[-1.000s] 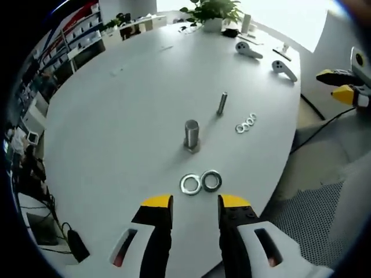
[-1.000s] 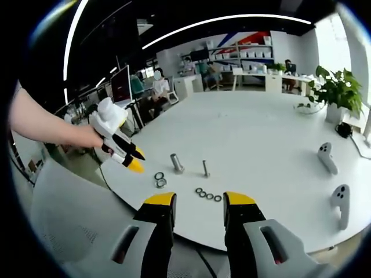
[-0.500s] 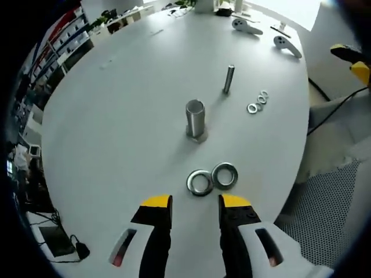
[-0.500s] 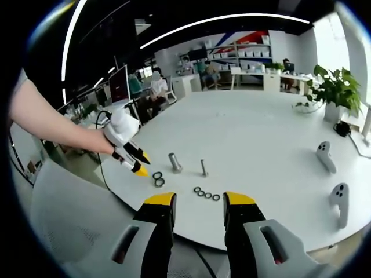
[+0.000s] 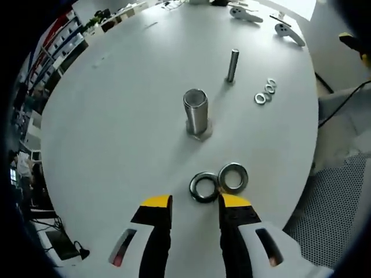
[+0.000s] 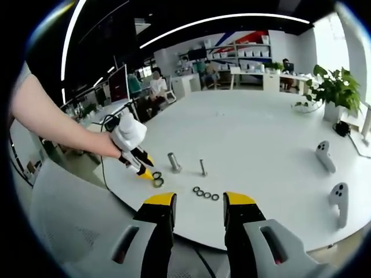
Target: Place the washer onto the threaded stud by aligning its center hole with the stud, sliding it down to the base, and recovering from edge contact or off-axis alignment until the washer reaches the visible bottom stop.
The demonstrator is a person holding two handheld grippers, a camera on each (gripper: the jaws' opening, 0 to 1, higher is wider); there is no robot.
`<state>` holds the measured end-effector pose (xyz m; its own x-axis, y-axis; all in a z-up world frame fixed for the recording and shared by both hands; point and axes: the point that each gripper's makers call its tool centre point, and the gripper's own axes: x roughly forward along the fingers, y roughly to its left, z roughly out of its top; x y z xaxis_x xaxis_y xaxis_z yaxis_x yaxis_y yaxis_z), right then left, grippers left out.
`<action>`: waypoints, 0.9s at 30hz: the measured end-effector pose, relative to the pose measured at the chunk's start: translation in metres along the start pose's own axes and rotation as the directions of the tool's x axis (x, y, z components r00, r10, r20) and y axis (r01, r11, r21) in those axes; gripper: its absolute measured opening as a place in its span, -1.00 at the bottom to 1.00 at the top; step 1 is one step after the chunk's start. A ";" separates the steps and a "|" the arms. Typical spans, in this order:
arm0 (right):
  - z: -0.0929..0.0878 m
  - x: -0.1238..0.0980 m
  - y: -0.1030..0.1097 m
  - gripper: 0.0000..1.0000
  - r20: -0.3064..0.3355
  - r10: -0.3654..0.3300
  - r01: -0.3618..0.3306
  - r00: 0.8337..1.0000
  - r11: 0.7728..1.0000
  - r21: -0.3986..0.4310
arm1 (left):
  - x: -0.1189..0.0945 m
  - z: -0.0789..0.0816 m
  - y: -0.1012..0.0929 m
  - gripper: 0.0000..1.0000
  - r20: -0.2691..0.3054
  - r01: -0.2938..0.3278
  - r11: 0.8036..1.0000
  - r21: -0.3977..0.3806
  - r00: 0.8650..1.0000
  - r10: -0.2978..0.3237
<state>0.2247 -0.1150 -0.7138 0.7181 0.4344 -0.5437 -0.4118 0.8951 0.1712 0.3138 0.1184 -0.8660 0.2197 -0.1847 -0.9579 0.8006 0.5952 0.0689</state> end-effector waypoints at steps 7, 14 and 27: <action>0.000 0.000 -0.001 -0.31 0.002 -0.003 0.003 1.000 1.000 0.004 | 0.004 0.004 -0.003 -0.40 -0.004 0.011 1.000 0.014 1.000 -0.011; 0.000 0.000 -0.002 -0.31 0.002 -0.007 0.007 1.000 1.000 0.006 | 0.009 0.006 -0.005 -0.41 -0.020 0.023 0.999 0.032 1.000 -0.023; 0.000 0.000 -0.003 -0.32 0.004 -0.012 0.012 1.000 1.000 0.012 | 0.007 0.006 -0.017 -0.57 -0.091 0.081 0.996 0.035 0.993 -0.077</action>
<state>0.2258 -0.1174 -0.7138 0.7251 0.4238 -0.5428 -0.3960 0.9015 0.1748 0.3050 0.1026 -0.8721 0.1055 -0.1577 -0.9818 0.8349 0.5504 0.0013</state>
